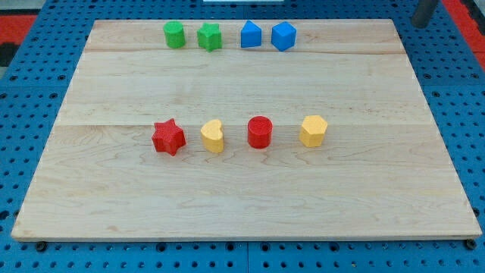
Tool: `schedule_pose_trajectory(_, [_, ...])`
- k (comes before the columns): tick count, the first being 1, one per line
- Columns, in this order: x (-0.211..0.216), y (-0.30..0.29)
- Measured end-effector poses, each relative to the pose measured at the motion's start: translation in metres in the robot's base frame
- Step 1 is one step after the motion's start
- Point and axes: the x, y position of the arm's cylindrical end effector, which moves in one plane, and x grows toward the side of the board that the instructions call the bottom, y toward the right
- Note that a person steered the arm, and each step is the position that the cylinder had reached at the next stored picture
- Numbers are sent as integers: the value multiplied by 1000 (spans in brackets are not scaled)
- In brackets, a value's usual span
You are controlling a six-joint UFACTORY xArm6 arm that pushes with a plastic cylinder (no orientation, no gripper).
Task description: Move the red circle slightly to the left
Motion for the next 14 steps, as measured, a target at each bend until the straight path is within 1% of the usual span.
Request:
schedule_pose_trajectory(1, [31,-22])
schedule_pose_trajectory(2, [57,-31])
schedule_pose_trajectory(4, [96,-65])
schedule_pose_trajectory(8, [159,-194])
schedule_pose_trajectory(10, [163,-212])
schedule_pose_trajectory(13, [226,-273])
schedule_pose_trajectory(14, [248,-278])
